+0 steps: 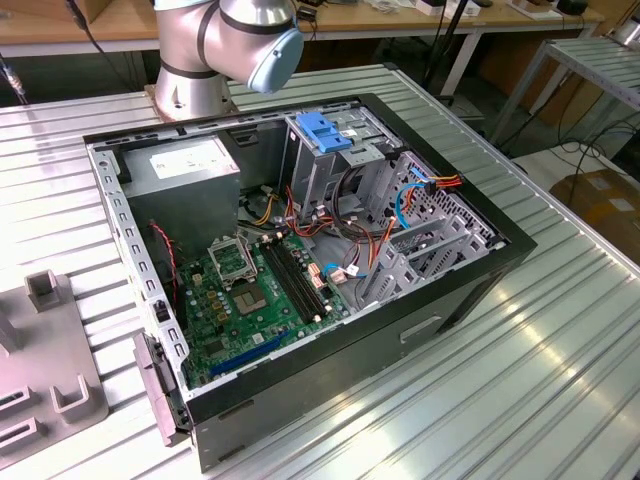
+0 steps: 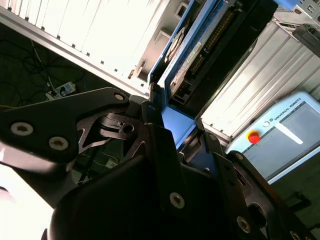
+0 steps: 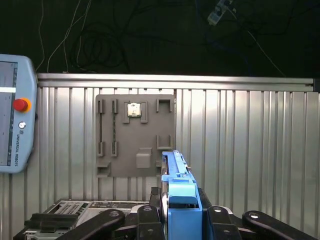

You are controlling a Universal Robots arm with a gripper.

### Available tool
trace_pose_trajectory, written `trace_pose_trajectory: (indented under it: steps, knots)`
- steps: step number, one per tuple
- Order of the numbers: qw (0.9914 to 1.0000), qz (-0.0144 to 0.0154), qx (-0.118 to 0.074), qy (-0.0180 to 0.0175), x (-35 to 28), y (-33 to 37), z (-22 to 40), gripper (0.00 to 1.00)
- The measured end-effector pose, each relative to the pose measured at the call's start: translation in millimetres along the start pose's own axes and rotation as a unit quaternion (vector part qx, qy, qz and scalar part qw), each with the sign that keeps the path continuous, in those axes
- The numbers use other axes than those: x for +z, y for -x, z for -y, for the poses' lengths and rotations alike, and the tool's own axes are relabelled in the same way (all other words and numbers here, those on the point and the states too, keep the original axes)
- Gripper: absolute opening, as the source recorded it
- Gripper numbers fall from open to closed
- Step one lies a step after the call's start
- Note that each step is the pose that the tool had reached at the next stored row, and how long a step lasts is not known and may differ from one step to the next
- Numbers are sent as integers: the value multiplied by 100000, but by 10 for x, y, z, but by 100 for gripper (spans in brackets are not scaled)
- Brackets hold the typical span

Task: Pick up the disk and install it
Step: 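Pick up the disk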

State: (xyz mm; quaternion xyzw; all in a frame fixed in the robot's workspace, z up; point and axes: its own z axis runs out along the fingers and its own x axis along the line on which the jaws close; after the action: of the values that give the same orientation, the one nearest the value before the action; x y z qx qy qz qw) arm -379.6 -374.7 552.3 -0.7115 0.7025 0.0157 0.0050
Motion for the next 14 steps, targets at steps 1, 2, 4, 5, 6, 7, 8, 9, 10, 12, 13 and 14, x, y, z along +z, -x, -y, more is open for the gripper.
trace_pose_trajectory:
  steps: [1, 2, 4, 5, 6, 7, 8, 9, 10, 12, 13, 14]
  knots:
    - [100000, -1, -1, -2, 0, 0, 16, 37]
    - [100000, 1, 0, -4, 0, 0, 27, 37]
    - [100000, 0, -2, -2, -1, -1, 66, 37]
    - [100000, 0, -3, 1, -1, -1, 83, 37]
    - [100000, -2, -2, -1, -1, -1, 93, 37]
    - [100000, -1, -3, 0, -2, -1, 104, 37]
    - [100000, -1, -2, -3, -2, -2, 124, 37]
    - [100000, -1, -2, 0, -2, -2, 138, 37]
    - [100000, -1, -1, 0, -2, -2, 149, 37]
    - [100000, -2, 0, 0, -3, -2, 170, 37]
    - [100000, -3, 0, 4, -3, -2, 184, 37]
    - [100000, 0, -1, 2, -3, -2, 195, 37]
